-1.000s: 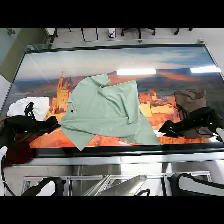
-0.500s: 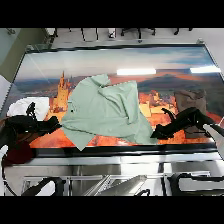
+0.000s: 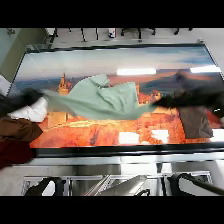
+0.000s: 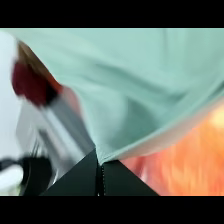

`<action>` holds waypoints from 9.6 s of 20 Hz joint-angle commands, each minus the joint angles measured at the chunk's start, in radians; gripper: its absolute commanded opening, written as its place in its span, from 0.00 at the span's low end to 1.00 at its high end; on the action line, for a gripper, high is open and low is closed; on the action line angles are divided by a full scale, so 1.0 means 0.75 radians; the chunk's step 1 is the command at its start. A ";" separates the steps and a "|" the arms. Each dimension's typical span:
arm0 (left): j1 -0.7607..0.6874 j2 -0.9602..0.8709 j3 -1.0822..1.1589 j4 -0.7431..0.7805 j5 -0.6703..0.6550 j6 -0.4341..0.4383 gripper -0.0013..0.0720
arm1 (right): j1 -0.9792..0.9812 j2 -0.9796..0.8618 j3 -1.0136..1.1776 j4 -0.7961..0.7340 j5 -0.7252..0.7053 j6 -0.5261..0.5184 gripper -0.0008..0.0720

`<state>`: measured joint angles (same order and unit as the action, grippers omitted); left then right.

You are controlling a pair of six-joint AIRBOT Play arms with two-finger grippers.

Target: Fold the shirts.

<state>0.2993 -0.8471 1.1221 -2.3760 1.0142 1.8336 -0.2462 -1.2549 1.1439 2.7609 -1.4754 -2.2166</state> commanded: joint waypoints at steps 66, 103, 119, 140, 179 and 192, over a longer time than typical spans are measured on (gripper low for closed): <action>-0.371 -1.469 0.908 0.666 0.482 -0.451 0.70 | 0.046 -0.883 0.668 -0.876 0.416 0.553 0.44; -0.326 -0.460 -0.783 0.246 -0.014 -0.289 0.05 | -0.351 -0.214 -0.335 -0.813 0.198 0.285 0.71; -0.115 0.020 -0.674 0.349 0.244 -0.266 0.05 | -0.135 -0.286 -0.541 -0.580 0.233 0.201 0.04; -0.258 -0.594 0.052 0.345 0.086 -0.210 0.05 | 0.045 -0.333 0.002 -0.553 0.652 0.371 0.04; -0.601 -1.303 1.051 0.345 0.485 -0.372 0.05 | -0.048 -0.743 0.378 -0.474 0.246 0.261 0.04; -1.348 -1.832 1.195 0.264 0.049 -0.481 0.05 | -0.093 -0.014 0.470 -0.391 -0.027 0.304 0.04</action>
<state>-0.6270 -2.1170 1.9194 -2.1662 1.0660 1.5211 -0.3141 -1.3487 1.4731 2.4542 -1.4769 -2.0148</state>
